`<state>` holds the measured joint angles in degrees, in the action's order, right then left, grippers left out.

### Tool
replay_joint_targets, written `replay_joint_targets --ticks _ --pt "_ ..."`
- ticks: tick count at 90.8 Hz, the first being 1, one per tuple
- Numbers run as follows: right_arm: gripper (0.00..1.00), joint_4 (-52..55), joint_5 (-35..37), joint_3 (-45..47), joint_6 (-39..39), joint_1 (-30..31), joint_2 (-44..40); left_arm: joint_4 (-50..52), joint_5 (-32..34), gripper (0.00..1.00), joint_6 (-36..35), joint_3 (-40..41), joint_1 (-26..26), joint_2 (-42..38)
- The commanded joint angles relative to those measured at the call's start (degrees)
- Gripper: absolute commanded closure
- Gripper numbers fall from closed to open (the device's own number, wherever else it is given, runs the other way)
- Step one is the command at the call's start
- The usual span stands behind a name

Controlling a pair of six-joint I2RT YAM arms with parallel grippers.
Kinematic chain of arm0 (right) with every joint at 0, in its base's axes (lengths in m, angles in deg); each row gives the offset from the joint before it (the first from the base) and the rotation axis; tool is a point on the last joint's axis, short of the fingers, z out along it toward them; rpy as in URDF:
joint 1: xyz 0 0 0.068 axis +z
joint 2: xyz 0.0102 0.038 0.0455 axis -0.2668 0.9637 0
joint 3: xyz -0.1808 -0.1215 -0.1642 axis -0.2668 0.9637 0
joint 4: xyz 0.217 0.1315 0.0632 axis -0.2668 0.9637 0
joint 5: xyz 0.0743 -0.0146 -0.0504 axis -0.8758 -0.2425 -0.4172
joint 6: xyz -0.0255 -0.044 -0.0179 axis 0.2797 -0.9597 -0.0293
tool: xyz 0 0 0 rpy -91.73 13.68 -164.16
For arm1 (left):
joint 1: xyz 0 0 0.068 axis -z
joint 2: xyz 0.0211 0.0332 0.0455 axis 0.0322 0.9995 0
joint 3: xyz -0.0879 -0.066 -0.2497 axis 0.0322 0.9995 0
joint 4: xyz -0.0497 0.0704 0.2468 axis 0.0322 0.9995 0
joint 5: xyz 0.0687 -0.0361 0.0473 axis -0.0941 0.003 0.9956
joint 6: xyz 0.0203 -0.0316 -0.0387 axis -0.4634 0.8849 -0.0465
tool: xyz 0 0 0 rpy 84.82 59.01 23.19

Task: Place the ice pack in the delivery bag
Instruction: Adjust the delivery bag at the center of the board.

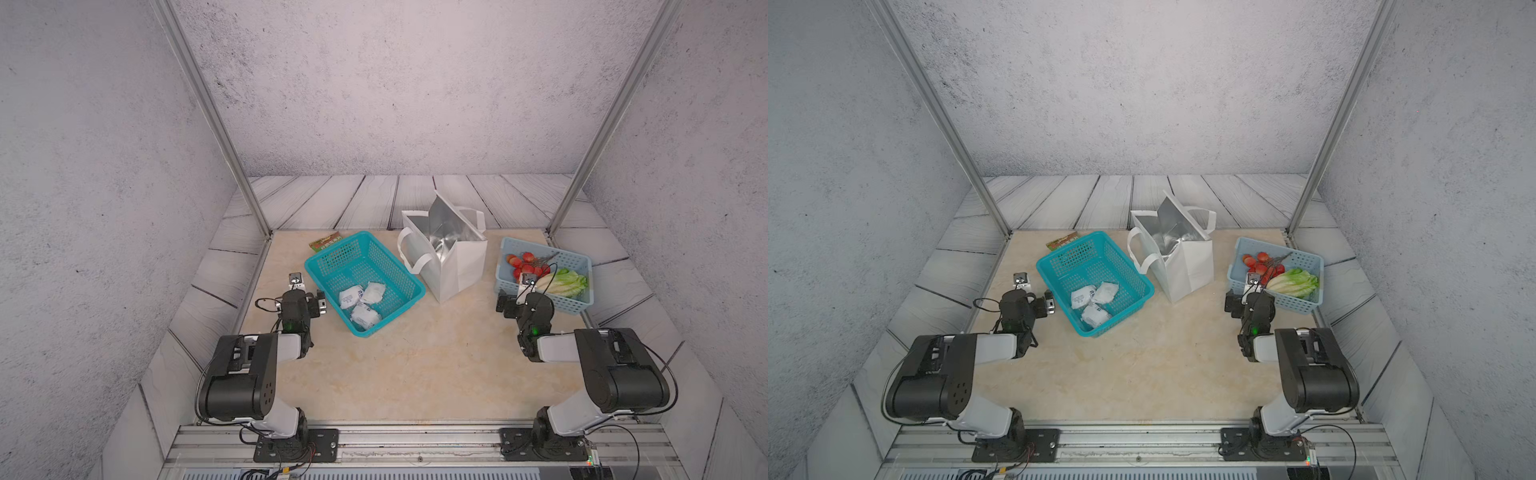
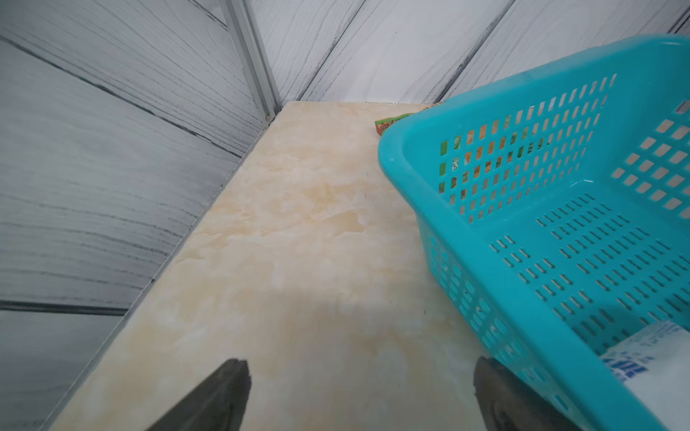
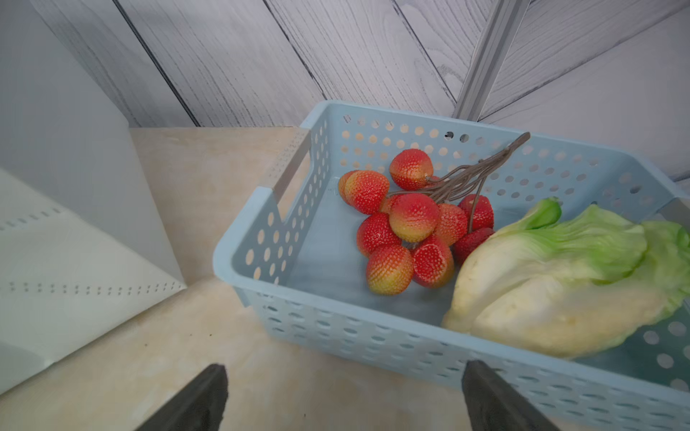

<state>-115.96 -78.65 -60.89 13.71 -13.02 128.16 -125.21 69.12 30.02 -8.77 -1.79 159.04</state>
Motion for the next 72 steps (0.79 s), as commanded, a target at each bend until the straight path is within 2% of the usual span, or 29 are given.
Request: replay_joint_targets --ticks 1,63,68,72 --pt "0.01 0.0 -0.5 -0.9 -0.5 0.1 0.3 -0.1 -0.1 0.00 -0.7 -0.8 0.0 -0.6" --pt "0.01 -0.2 -0.4 -0.8 -0.3 0.0 0.3 -0.3 -0.2 0.00 -0.7 -0.7 0.0 -0.9" --pt "0.01 1.5 2.3 -0.6 0.5 0.0 -2.2 1.4 0.2 0.00 -0.7 -1.3 0.0 -2.2" --pt "0.01 7.1 3.2 -1.4 0.9 0.0 -6.5 6.4 0.9 0.00 -0.6 -3.5 0.0 -4.6"
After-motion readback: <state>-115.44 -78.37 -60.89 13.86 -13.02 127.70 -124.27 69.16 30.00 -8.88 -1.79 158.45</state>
